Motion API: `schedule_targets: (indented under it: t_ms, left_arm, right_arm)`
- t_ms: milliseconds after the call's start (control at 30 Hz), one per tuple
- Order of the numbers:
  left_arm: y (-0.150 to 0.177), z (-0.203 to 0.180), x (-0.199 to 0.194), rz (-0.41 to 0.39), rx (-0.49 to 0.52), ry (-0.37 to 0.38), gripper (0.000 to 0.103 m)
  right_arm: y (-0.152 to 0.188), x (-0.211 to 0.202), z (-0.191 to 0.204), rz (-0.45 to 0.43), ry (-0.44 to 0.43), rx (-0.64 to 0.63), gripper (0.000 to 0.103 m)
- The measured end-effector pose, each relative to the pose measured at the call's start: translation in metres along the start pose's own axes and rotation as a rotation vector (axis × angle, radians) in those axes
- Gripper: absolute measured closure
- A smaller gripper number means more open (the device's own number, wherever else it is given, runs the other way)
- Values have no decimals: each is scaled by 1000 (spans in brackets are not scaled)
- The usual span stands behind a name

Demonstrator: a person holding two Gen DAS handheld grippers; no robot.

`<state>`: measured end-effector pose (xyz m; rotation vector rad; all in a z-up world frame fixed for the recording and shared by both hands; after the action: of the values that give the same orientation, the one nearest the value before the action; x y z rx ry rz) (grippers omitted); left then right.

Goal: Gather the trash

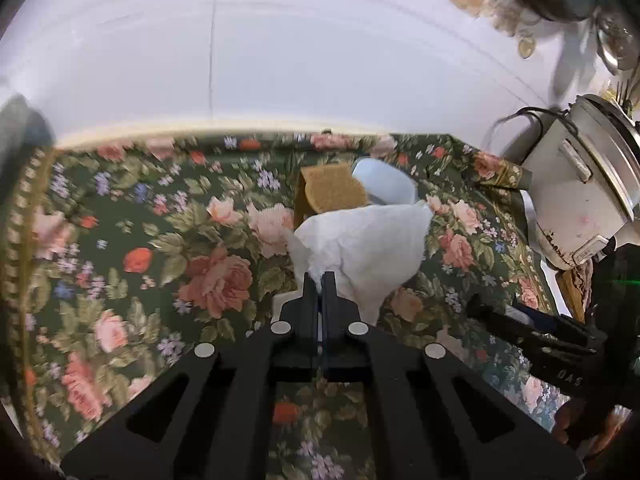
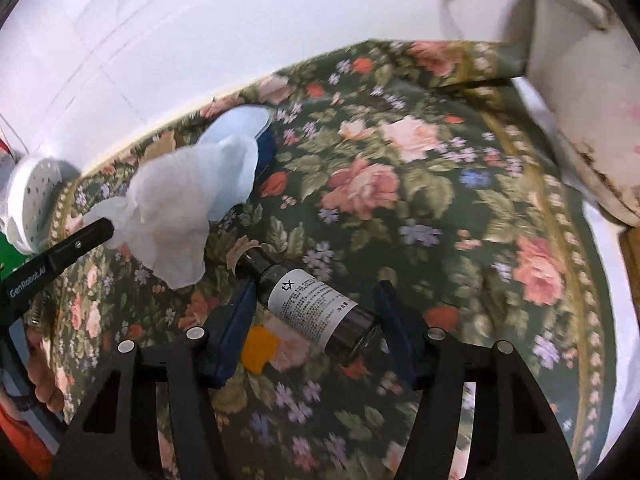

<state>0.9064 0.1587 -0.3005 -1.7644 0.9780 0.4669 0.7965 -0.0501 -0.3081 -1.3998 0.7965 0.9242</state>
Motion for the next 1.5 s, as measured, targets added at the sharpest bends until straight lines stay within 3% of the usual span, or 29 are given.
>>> schedule_targets:
  t_ms: [200, 500, 633, 700, 767, 833, 900, 1133, 1233, 1300, 1500]
  left_arm:
    - [-12, -45, -55, -109, 64, -71, 103]
    - [-12, -142, -156, -318, 127, -100, 103]
    - [5, -158, -169, -312, 123, -156, 102]
    - [18, -158, -161, -264, 96, -160, 89]
    - [31, -156, -151, -207, 71, -145, 49]
    - [41, -153, -139, -179, 56, -149, 30]
    - [49, -146, -118, -145, 43, -167, 20]
    - [55, -108, -25, -25, -55, -136, 20]
    - [55, -92, 13, 18, -109, -93, 24]
    - [54, -80, 36, 41, -123, -104, 25]
    - [52, -62, 77, 93, -143, -109, 49]
  right_arm:
    - [0, -43, -11, -67, -17, 26, 45]
    - [21, -129, -43, -190, -79, -25, 45]
    - [33, -153, -51, -223, -104, -69, 45]
    - [40, -164, -56, -235, -112, -88, 45]
    - [46, -170, -61, -244, -115, -97, 45]
    - [51, -173, -67, -241, -117, -98, 45]
    - [54, -173, -73, -234, -119, -85, 45]
    - [61, -161, -91, -191, -83, -11, 45]
    - [61, -154, -99, -175, -56, 18, 45]
    - [61, -150, -105, -165, -35, 39, 45]
    - [61, -139, -120, -139, 6, 93, 45]
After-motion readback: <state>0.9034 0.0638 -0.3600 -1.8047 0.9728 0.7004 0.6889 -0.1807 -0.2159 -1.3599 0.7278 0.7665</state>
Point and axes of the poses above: each gripper's, at about its wrist camera, not at the fingertips, and x roughly the way its jaws point, z to its left, y to its underside, the point moved 7 cm from there along x, roughly the way its jaws point, and after that the axes turned 14 degrees about y, right-handed, at the moved point
